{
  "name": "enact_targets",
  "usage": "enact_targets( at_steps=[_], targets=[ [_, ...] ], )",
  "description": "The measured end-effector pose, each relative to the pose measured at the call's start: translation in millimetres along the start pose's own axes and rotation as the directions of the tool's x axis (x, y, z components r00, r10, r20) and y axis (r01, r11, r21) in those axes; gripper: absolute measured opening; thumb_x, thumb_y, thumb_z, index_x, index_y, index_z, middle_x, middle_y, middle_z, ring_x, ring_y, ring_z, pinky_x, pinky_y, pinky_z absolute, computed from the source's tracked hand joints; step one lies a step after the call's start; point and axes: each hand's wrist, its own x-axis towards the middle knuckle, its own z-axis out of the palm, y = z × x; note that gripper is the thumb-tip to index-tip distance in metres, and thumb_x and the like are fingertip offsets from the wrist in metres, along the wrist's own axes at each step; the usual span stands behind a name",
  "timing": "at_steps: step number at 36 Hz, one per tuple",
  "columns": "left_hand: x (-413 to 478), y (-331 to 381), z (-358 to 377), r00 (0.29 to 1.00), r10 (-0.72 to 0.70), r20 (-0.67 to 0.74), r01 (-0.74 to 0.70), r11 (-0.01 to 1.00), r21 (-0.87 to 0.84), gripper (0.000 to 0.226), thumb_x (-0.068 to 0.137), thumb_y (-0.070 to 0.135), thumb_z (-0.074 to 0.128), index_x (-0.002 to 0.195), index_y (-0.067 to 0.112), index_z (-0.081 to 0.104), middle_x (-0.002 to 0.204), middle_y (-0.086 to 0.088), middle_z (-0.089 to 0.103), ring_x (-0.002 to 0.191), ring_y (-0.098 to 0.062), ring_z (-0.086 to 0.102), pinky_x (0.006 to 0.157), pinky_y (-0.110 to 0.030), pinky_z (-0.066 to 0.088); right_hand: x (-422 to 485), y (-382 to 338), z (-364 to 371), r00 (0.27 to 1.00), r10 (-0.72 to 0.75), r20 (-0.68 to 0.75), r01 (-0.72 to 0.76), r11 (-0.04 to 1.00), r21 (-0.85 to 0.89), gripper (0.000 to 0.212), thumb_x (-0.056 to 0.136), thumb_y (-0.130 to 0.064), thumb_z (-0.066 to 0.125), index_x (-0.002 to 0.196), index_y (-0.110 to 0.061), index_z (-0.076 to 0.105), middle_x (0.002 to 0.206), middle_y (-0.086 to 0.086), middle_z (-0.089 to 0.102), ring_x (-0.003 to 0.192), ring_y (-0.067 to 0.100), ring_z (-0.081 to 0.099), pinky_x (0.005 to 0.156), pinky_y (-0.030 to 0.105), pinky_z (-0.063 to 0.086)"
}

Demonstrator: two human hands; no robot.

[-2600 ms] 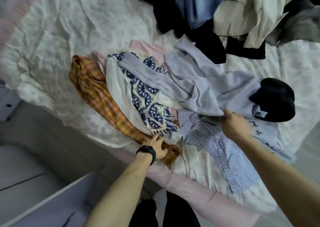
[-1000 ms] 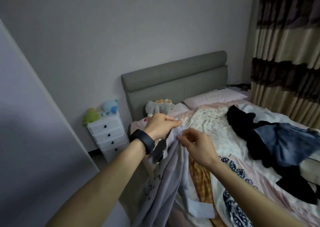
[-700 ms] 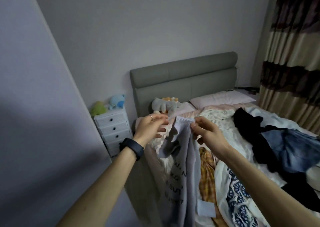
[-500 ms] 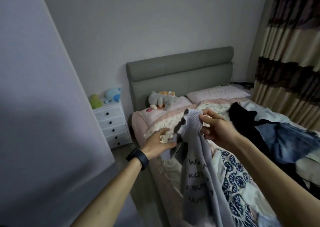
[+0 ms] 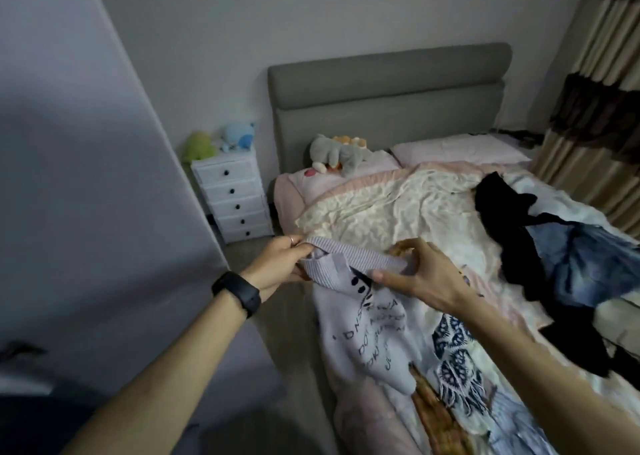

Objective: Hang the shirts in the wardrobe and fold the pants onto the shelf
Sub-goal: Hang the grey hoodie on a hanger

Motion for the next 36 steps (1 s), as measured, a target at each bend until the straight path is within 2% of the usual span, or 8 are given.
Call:
enact_targets(
  at_steps=[9, 13, 17, 21, 24, 30, 33, 36],
  targets=[
    [-108, -60, -46, 0.93, -0.191, -0.313, 0.117, 0.964, -0.238, 0.024, 0.101, 0.008, 0.052, 0.083, 0.013, 0.067, 0.071, 0.002, 0.071, 0.071, -0.015, 0.063, 0.059, -0.024, 0.056, 0, -24, 110, 0.877, -0.467, 0.114, 0.478, 0.872, -0.107, 0.043, 0.077, -0.034, 0.085, 0.108, -0.01, 0.067, 0.103, 0.011, 0.056, 0.084, 0.035, 0.064, 0.066, 0.036, 0.05],
    [-174, -81, -61, 0.853, -0.285, -0.438, 0.175, 0.946, -0.274, 0.018, 0.104, 0.018, 0.052, 0.1, 0.015, 0.07, 0.097, -0.003, 0.074, 0.089, -0.017, 0.069, 0.076, -0.029, 0.058, -24, -64, 158, 0.776, -0.623, 0.1, 0.629, 0.776, -0.048, 0.019, 0.074, -0.008, 0.081, 0.078, -0.001, 0.065, 0.081, 0.018, 0.058, 0.075, 0.04, 0.063, 0.059, 0.04, 0.051],
    [-238, -104, -84, 0.758, -0.31, -0.573, 0.149, 0.939, -0.311, 0.025, 0.103, 0.029, 0.056, 0.121, 0.016, 0.065, 0.111, 0.001, 0.07, 0.103, -0.014, 0.064, 0.096, -0.031, 0.052, -41, -120, 189, 0.78, -0.523, 0.343, 0.466, 0.852, 0.237, 0.018, 0.089, -0.02, 0.068, 0.08, -0.004, 0.065, 0.082, 0.013, 0.065, 0.078, 0.032, 0.063, 0.065, 0.034, 0.044],
    [-290, -136, -108, 0.647, -0.159, -0.746, 0.216, 0.976, -0.021, 0.012, 0.102, 0.02, 0.057, 0.092, 0.017, 0.064, 0.073, 0.012, 0.056, 0.063, 0.006, 0.052, 0.061, -0.007, 0.04, -47, -171, 207, 0.711, -0.441, 0.548, 0.229, 0.882, 0.412, 0.031, 0.089, -0.035, 0.069, 0.076, -0.006, 0.065, 0.069, 0.007, 0.068, 0.063, 0.015, 0.06, 0.061, 0.032, 0.046],
    [-336, -178, -129, 0.539, -0.107, -0.835, 0.327, 0.941, 0.09, 0.026, 0.1, 0.021, 0.06, 0.074, 0.023, 0.057, 0.068, 0.011, 0.052, 0.067, -0.008, 0.05, 0.068, -0.021, 0.043, -70, -213, 221, 0.641, -0.497, 0.584, 0.259, 0.857, 0.445, 0.032, 0.087, -0.034, 0.071, 0.064, -0.013, 0.063, 0.059, 0.0, 0.064, 0.054, 0.009, 0.056, 0.055, 0.028, 0.045],
    [-388, -264, -132, 0.351, -0.208, -0.913, 0.588, 0.808, 0.042, 0.026, 0.103, 0.035, 0.051, 0.08, 0.024, 0.056, 0.079, -0.001, 0.062, 0.079, -0.026, 0.061, 0.077, -0.037, 0.052, -105, -282, 244, 0.575, -0.495, 0.651, 0.293, 0.868, 0.401, 0.033, 0.09, -0.039, 0.061, 0.083, -0.01, 0.075, 0.086, 0.008, 0.075, 0.086, 0.03, 0.069, 0.075, 0.042, 0.057],
    [-392, -285, -129, 0.233, -0.322, -0.918, 0.437, 0.878, -0.197, 0.03, 0.105, 0.032, 0.046, 0.081, 0.015, 0.048, 0.078, -0.007, 0.055, 0.075, -0.027, 0.055, 0.074, -0.037, 0.048, -117, -308, 259, 0.498, -0.51, 0.702, 0.349, 0.858, 0.376, 0.032, 0.091, -0.035, 0.058, 0.085, -0.01, 0.076, 0.088, 0.008, 0.075, 0.089, 0.03, 0.069, 0.086, 0.049, 0.059],
    [-390, -278, -135, 0.097, -0.529, -0.843, 0.021, 0.848, -0.53, 0.02, 0.106, 0.021, 0.043, 0.09, 0.012, 0.052, 0.088, -0.01, 0.055, 0.083, -0.024, 0.053, 0.066, -0.029, 0.045, -124, -332, 277, 0.402, -0.52, 0.753, 0.406, 0.839, 0.363, 0.032, 0.094, -0.028, 0.055, 0.094, -0.003, 0.074, 0.095, 0.016, 0.074, 0.094, 0.034, 0.069, 0.09, 0.052, 0.058]
  ],
)
